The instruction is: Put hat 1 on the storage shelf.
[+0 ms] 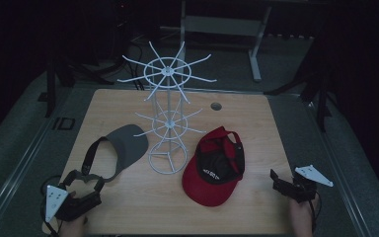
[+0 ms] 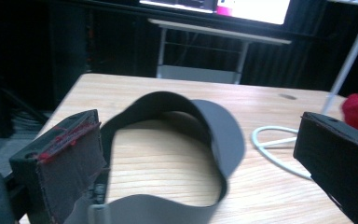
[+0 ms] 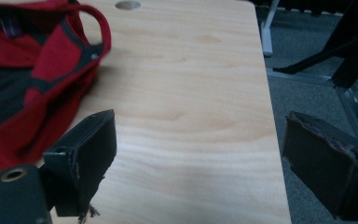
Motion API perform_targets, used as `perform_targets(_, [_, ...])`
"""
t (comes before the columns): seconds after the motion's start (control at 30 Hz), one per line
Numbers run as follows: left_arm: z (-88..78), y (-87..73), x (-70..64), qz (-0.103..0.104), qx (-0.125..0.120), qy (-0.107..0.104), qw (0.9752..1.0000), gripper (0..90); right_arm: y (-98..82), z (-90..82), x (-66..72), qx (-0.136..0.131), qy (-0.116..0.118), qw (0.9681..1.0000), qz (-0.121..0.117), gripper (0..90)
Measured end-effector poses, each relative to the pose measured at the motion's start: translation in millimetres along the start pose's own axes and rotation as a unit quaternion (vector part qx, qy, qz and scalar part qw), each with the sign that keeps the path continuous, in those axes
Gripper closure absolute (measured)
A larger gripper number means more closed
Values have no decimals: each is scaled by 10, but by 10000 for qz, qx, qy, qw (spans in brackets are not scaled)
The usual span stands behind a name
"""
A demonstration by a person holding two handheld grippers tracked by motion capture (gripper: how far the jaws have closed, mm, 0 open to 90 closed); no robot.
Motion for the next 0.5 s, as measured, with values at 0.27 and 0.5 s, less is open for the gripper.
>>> perform_targets(0.27, [44, -5, -90, 109, 245, -145, 9995, 17, 298, 17, 90, 90, 272, 9996, -84, 115])
perform_targets(0.5, [50, 9, -175, 125, 279, -312, 9990, 17, 505, 85, 179, 210, 474, 9986, -127, 114])
Point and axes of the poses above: each handheld gripper's, and its own axes: z roughly forward along the jaws, y roughly out of its top, x roughly to its left, the point moved 2 cm from there along z, roughly forward along the jaws, and after that the axes turned 10 degrees about x, right-handed, at the moved point
